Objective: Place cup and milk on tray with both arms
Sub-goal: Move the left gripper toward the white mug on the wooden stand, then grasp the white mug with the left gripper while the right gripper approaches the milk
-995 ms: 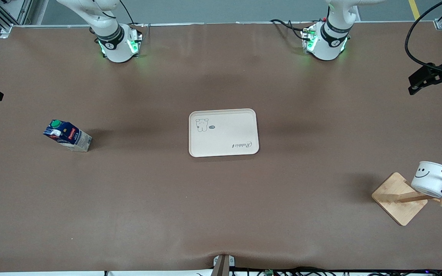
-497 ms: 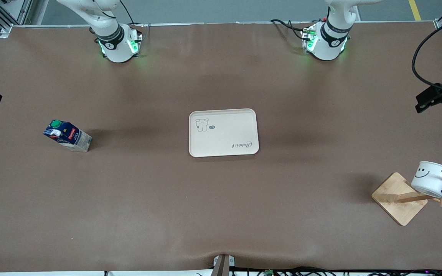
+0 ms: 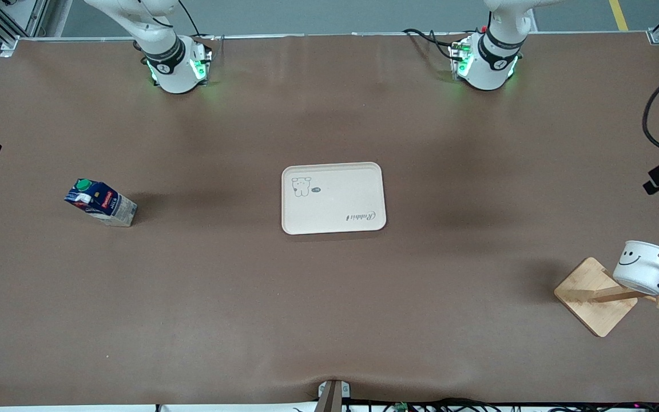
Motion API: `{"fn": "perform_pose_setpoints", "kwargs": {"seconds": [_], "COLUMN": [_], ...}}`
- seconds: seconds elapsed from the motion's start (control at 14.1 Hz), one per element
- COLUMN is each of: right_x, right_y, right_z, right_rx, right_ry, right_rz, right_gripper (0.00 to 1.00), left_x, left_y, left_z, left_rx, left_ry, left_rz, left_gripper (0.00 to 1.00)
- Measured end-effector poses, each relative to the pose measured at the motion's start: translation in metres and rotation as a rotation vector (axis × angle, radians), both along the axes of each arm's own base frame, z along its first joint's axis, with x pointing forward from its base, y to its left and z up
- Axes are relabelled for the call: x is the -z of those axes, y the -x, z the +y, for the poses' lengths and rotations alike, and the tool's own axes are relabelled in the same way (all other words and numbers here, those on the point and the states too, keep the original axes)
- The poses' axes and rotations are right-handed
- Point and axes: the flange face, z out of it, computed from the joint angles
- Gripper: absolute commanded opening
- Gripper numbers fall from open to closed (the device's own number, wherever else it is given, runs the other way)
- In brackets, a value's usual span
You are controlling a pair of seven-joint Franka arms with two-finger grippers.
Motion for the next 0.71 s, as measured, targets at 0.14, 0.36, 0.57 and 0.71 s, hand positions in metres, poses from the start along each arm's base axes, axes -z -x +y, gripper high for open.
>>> {"fn": "perform_pose_setpoints", "kwargs": {"seconds": [0.14,0.36,0.57,0.71], "right_x": [0.000,0.000,0.000,0.000], "right_y": [0.000,0.000,0.000,0.000], "right_z": [0.003,0.001,0.001,0.001], "right_rx": [-0.006,-0.002,-0.001,-0.001], "right_ry": [0.000,0.000,0.000,0.000], "right_rz": [0.000,0.000,0.000,0.000], "right_gripper": [1.00,1.00,1.00,1.00], "left_x": [0.034,0.076,0.100,0.110], "left_y": [-0.004,-0.007,-0.008,-0.010], "left_z": [0.019,0.027,0.026,0.030], "left_rx": [-0.037,-0.072,-0.055,-0.039], "left_ry": [0.025,0.035,0.091,0.093], "left_rz": [-0.042,-0.115,-0.187,-0.223], "left_gripper": [1.00,1.00,1.00,0.98]}}
